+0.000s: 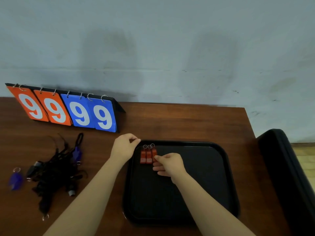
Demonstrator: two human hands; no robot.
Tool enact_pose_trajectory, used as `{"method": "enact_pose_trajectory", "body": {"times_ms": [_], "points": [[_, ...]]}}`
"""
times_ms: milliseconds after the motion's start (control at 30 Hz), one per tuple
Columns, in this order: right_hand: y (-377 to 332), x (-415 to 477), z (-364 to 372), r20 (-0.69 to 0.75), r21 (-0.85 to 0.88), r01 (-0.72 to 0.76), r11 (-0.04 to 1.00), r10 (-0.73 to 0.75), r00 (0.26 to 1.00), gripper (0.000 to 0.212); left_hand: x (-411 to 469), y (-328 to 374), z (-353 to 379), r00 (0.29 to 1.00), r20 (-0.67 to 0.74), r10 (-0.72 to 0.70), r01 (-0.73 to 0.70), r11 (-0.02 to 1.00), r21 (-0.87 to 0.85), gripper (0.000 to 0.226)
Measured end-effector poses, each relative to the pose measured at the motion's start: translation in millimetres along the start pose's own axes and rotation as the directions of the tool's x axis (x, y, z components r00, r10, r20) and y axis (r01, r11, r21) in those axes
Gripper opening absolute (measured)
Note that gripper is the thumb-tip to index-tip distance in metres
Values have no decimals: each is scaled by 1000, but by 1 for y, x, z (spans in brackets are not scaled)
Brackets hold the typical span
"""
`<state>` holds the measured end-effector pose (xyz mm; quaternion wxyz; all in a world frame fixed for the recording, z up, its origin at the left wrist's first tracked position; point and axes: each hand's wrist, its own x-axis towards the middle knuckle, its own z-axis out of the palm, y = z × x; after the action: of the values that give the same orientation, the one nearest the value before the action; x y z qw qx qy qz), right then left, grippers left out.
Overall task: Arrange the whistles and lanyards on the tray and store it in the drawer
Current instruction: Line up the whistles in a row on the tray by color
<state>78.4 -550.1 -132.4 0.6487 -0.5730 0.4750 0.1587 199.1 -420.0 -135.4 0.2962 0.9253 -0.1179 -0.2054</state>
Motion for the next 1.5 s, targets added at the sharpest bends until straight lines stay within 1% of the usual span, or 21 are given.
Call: {"method": "enact_pose_trajectory", "body": {"times_ms": [100,167,200,233,267,333,367,433,500,567,667,767,867,1033,1233,1500], "points": [[2,-2,2,20,-52,7,999,-6,1000,12,-13,-12,-4,999,21,-31,31,999,-15,8],[3,-1,2,-4,-188,46,981,-48,999,15,-19,-15,-6,997,66,-31,32,999,-7,6],[4,0,2,-37,-285,80,955,-94,995,17,-22,-15,-6,994,106,-29,26,999,22,9],[6,1,1,-74,-370,119,921,-158,985,19,-25,-14,-6,989,148,-25,17,998,60,18],[7,2,0,-100,-421,162,892,-223,970,22,-27,-14,-6,982,187,-22,4,995,97,29],[9,2,-3,-84,-454,236,859,-305,949,30,-32,-11,-3,973,228,-21,-16,987,159,48],[8,2,-4,-64,-460,254,851,-317,946,30,-34,-10,0,972,234,-19,-25,983,184,54],[9,5,-6,-36,-483,261,836,-317,948,24,-38,-10,5,971,240,-6,-50,972,227,61],[10,8,-6,-8,-516,257,817,-305,952,16,-40,-10,9,974,228,7,-63,969,239,63],[12,10,-7,11,-538,247,806,-287,958,14,-40,-9,11,978,211,8,-58,971,232,64],[12,10,-8,-11,-563,248,788,-307,952,18,-41,-8,13,983,185,4,-50,969,242,70],[9,12,-4,-82,-581,305,755,-427,901,28,-43,-6,16,990,138,3,-41,962,272,77],[4,16,2,-76,-571,367,735,-492,867,34,-45,-4,19,994,105,0,-29,962,271,74],[2,21,7,-52,-546,407,732,-515,856,31,-44,-6,19,994,112,5,-33,968,250,71],[6,22,6,-62,-454,379,806,-453,889,25,-45,-8,21,995,104,14,-40,966,256,60],[11,21,11,-84,-398,367,841,-432,898,20,-46,-6,19,995,100,19,-43,968,248,54]]}}
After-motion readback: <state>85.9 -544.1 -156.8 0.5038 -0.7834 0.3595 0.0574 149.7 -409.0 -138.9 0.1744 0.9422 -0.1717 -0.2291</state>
